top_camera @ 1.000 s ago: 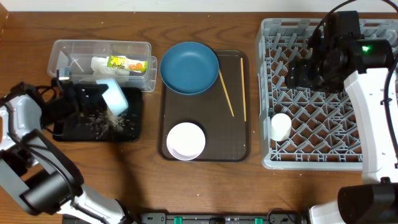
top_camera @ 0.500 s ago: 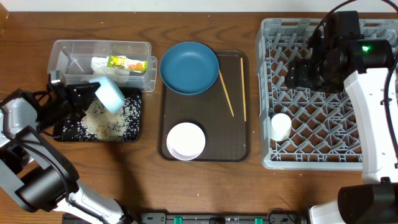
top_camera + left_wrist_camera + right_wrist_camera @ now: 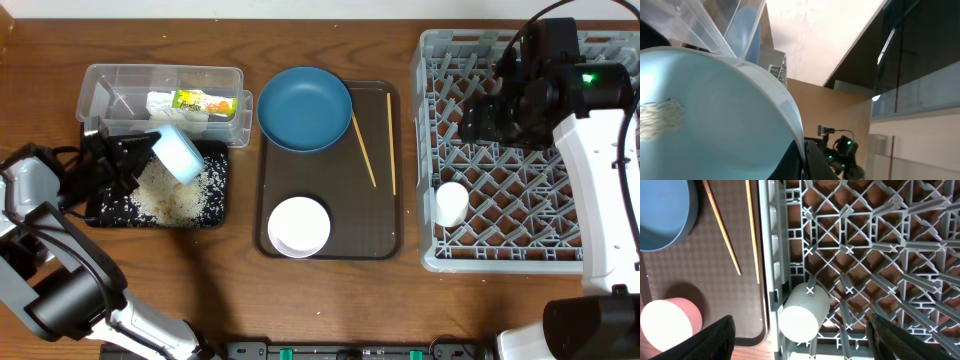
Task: Sort waste into correct bins and load items into the dishwasher rack
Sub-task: 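Tip the light-blue bowl over the black tray to dump the rice, then return the empty light-blue bowl to the brown tray with the left gripper, then grasp the light-blue bowl with the right gripper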
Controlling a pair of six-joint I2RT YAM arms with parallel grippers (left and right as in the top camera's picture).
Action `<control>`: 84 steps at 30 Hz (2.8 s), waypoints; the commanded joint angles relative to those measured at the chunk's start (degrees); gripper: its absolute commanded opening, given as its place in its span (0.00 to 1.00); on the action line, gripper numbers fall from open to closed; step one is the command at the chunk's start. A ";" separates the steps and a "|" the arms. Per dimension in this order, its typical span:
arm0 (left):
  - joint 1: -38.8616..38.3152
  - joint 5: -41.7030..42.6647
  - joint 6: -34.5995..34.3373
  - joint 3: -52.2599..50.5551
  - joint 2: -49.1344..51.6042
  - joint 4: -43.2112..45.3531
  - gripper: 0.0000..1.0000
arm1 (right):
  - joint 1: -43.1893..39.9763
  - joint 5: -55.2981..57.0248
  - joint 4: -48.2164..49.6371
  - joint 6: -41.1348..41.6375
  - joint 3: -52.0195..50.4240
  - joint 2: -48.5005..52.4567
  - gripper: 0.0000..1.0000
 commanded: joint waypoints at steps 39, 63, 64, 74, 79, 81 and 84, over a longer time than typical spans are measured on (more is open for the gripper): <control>-20.22 -14.91 3.17 1.53 -17.57 2.99 0.06 | -0.17 -0.04 -0.46 -0.90 0.52 0.00 0.82; -83.27 -88.61 -5.79 1.51 -8.35 25.55 0.06 | -0.17 -0.02 -1.27 -1.60 0.52 0.00 0.83; -83.45 -88.56 -5.81 1.51 -7.30 25.49 0.06 | -0.17 -0.02 -1.27 -1.60 0.52 0.00 0.83; -83.82 -87.76 -8.81 1.51 -4.59 26.32 0.14 | -0.17 -0.02 -1.22 -1.60 0.52 0.00 0.83; -83.45 -87.76 -9.57 1.53 -4.87 26.45 0.17 | -0.17 -0.09 -1.05 -1.55 0.52 0.00 0.83; -82.64 -87.76 -11.17 1.81 -5.68 25.97 0.17 | -0.13 -0.87 -0.83 -1.51 0.52 0.00 0.83; -80.21 -87.73 -14.36 2.75 -8.46 24.13 0.17 | 0.44 -4.63 0.76 -1.51 0.11 0.02 0.82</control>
